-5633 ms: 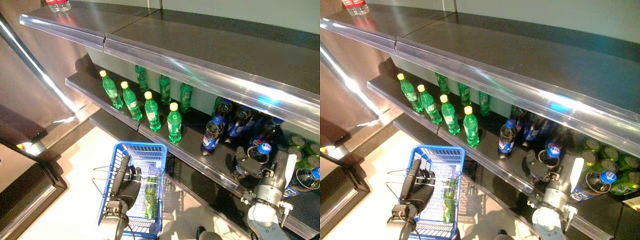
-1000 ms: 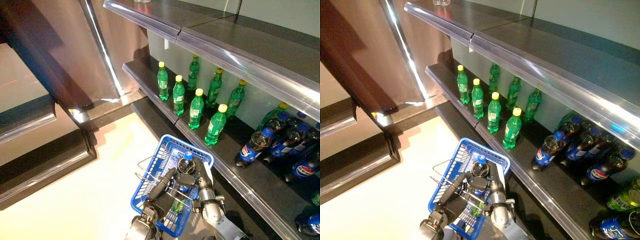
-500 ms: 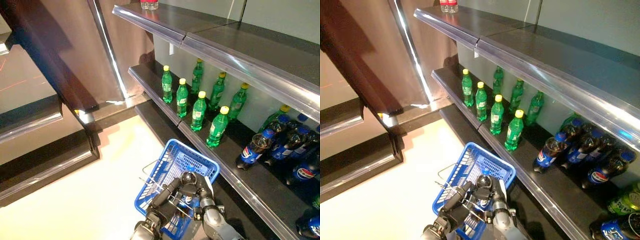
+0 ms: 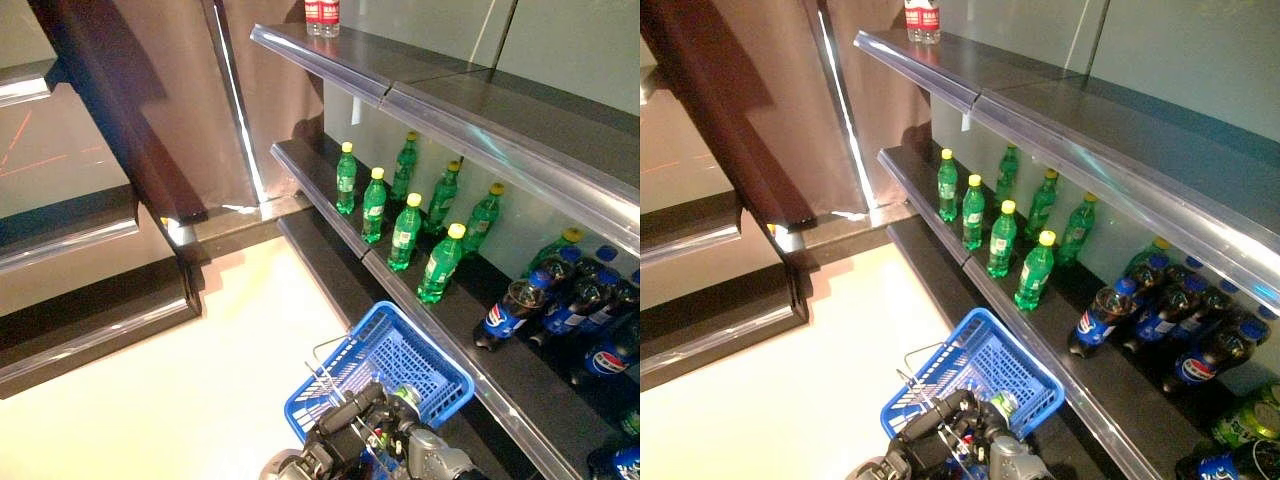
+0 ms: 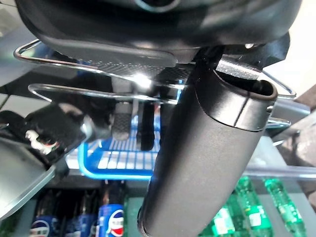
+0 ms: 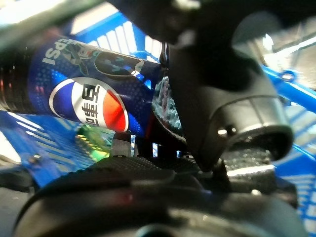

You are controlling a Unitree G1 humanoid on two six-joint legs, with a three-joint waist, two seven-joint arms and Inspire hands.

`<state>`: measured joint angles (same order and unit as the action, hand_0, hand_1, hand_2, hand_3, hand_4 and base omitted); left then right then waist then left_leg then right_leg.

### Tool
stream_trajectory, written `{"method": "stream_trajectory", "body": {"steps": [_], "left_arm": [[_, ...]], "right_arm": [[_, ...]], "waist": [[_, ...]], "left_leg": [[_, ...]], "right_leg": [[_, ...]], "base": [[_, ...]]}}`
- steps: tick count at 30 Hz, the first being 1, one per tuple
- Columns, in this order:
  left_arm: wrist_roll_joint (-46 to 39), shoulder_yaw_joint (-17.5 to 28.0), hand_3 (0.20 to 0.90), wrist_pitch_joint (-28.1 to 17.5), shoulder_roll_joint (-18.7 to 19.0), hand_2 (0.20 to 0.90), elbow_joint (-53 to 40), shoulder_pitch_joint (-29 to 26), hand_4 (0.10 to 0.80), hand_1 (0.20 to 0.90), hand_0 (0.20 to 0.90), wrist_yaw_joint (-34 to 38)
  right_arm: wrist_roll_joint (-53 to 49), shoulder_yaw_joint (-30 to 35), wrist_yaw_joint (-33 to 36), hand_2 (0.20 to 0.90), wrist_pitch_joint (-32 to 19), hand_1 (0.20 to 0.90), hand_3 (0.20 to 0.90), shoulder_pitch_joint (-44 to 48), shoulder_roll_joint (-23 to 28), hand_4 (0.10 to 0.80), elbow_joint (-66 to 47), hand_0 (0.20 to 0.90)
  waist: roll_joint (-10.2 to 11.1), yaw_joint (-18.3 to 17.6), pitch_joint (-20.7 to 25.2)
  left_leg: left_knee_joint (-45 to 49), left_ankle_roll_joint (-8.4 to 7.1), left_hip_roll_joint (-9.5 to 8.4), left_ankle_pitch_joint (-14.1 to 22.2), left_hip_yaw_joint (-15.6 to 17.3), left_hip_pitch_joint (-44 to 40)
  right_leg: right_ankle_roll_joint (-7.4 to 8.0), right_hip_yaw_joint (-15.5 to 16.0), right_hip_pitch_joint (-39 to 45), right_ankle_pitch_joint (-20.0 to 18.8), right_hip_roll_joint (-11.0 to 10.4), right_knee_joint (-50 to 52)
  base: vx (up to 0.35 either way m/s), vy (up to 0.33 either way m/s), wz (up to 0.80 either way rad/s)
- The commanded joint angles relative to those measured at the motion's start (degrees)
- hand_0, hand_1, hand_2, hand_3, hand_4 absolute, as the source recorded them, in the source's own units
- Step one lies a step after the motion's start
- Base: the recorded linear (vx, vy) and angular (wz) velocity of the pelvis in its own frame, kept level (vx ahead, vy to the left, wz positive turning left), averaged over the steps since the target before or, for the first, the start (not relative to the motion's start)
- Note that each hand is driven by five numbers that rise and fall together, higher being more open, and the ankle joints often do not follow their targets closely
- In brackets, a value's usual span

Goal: Pick up the drink and place into the basket.

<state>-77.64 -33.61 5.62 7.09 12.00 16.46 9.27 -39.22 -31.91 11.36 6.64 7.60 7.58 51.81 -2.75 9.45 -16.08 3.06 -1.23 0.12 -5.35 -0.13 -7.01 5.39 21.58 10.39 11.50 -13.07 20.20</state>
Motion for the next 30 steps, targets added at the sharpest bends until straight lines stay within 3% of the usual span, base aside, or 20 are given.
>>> {"method": "stream_trajectory", "body": {"steps": [1,2,3,4,5,17,23,30], "left_arm": [[-1.3,-0.4,0.2,-3.5,-9.3,0.3,-15.0,-2.4,0.1,0.3,0.3,-9.8],[-1.3,-0.4,0.2,-3.5,-9.4,0.3,-14.8,-2.5,0.1,0.3,0.3,-9.8],[-1.3,-0.6,0.2,-3.5,-9.5,0.3,-14.4,-2.4,0.1,0.3,0.3,-9.8],[-1.3,-0.6,0.2,-3.5,-9.7,0.3,-14.1,-2.4,0.1,0.3,0.3,-9.8],[-1.2,-0.5,0.2,-3.3,-9.8,0.3,-13.8,-2.2,0.1,0.3,0.3,-9.8],[-2.0,-0.6,0.2,-4.5,-10.2,0.3,-12.9,-1.8,0.1,0.3,0.3,-9.5],[-2.9,0.1,0.2,-4.9,-10.1,0.3,-13.5,-1.2,0.1,0.3,0.3,-9.3],[-3.2,1.4,0.2,-4.8,-9.8,0.3,-15.6,0.6,0.1,0.3,0.3,-8.7]], "right_arm": [[-4.2,0.9,-3.4,0.38,-1.8,0.38,0.293,4.5,-4.7,0.193,2.1,0.38],[-4.3,1.0,-3.2,0.476,-2.0,0.476,0.406,4.8,-4.8,0.306,2.4,0.476],[-4.9,1.1,-2.8,0.495,-2.1,0.495,0.428,5.1,-4.9,0.328,2.6,0.495],[-5.2,1.3,-2.7,0.778,-2.0,0.778,0.757,5.3,-5.1,0.657,3.0,0.778],[-5.2,1.4,-2.5,0.9,-2.1,0.9,0.9,5.3,-5.1,0.8,3.2,0.9],[-6.8,2.5,-1.9,0.9,-6.4,0.9,0.9,4.7,-5.4,0.8,-0.3,0.9],[-3.3,3.1,1.8,0.9,-9.3,0.9,0.9,3.6,-4.1,0.8,-8.7,0.9],[1.6,3.5,5.6,0.9,-9.3,0.9,0.9,1.0,-2.2,0.8,-20.4,0.9]], "waist": [[1.0,2.6,2.4],[1.0,2.7,2.4],[1.0,2.7,2.5],[1.0,2.7,2.5],[1.0,2.7,2.5],[0.7,1.8,2.5],[0.7,0.7,2.9],[0.8,-0.6,3.2]], "left_leg": [[9.9,-0.37,-0.45,7.4,1.5,2.9],[9.9,-0.37,-0.43,7.4,1.5,2.7],[9.9,-0.39,-0.4,7.5,1.6,2.5],[9.9,-0.4,-0.41,7.5,1.6,2.3],[10.0,-0.4,-0.4,7.5,1.6,2.1],[9.6,-0.42,-0.35,7.6,1.8,0.4],[8.8,-0.48,-0.18,7.5,2.2,-0.6],[8.2,-0.6,0.16,7.5,2.7,-1.9]], "right_leg": [[1.83,-2.7,2.6,-14.0,-0.6,-15.5],[1.83,-2.7,2.7,-13.9,-0.6,-15.5],[1.83,-2.7,2.9,-13.9,-0.5,-15.4],[1.84,-2.7,3.0,-13.9,-0.5,-15.4],[1.85,-2.6,3.2,-13.9,-0.6,-15.4],[1.89,-3.0,4.0,-13.6,-0.4,-14.8],[2.04,-3.5,4.1,-13.5,-0.3,-14.9],[2.13,-4.1,4.8,-13.4,0.0,-15.0]], "base": [[0.049,0.001,0.03],[0.048,0.003,0.03],[0.06,0.005,0.06],[0.072,0.007,0.08],[0.073,0.008,0.07],[0.029,0.004,0.0],[0.0,0.0,0.0],[0.022,-0.007,-0.06]]}}
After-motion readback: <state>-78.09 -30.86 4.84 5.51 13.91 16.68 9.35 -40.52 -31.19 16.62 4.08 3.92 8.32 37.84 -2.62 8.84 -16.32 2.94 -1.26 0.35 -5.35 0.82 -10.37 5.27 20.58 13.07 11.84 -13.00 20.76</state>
